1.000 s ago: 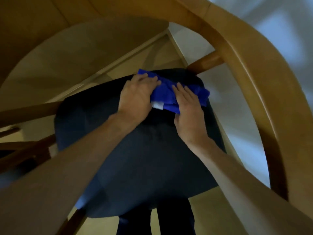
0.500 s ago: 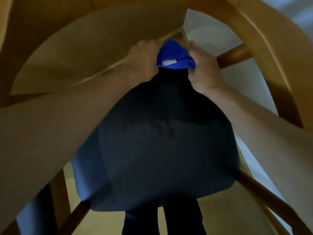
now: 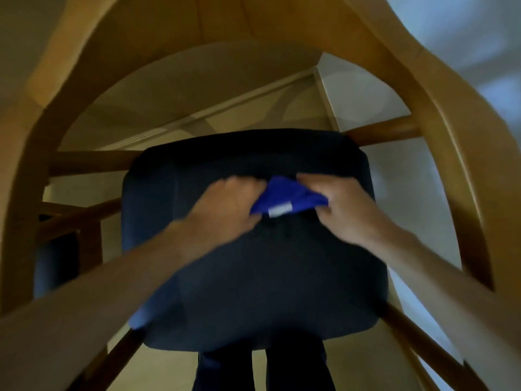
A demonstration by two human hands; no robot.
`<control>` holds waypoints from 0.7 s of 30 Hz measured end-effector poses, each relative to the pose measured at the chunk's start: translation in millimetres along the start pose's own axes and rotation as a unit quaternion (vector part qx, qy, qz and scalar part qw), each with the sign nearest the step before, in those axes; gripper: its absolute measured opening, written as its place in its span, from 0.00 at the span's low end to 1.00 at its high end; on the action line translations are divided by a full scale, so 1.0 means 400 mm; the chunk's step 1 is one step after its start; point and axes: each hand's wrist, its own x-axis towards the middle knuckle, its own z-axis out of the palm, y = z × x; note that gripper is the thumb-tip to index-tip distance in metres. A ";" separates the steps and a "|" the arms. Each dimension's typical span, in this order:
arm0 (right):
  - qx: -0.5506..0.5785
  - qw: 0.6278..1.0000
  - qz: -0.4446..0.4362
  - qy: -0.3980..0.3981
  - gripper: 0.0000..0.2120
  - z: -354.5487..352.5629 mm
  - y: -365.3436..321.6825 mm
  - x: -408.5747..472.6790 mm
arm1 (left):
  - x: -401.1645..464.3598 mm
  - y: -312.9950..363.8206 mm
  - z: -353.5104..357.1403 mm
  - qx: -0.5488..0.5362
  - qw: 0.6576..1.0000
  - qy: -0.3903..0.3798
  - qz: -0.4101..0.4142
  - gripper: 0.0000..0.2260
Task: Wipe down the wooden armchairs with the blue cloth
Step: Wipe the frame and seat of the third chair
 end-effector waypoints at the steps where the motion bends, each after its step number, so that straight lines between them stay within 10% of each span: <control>1: 0.007 0.999 0.005 0.037 0.26 -0.022 -0.011 0.042 | 0.039 -0.020 -0.025 -0.005 0.998 0.056 0.001 0.10; 7: -0.090 0.994 0.011 0.062 0.23 -0.032 -0.047 0.312 | 0.237 -0.130 -0.062 -0.014 0.989 0.106 -0.103 0.23; 14: -0.079 0.995 -0.032 0.044 0.35 0.090 -0.049 0.128 | 0.045 -0.085 0.039 -0.036 0.980 0.180 -0.076 0.21; 21: -0.002 0.999 -0.008 -0.049 0.33 0.146 -0.078 -0.043 | -0.146 -0.019 0.100 -0.034 0.993 0.045 -0.105 0.23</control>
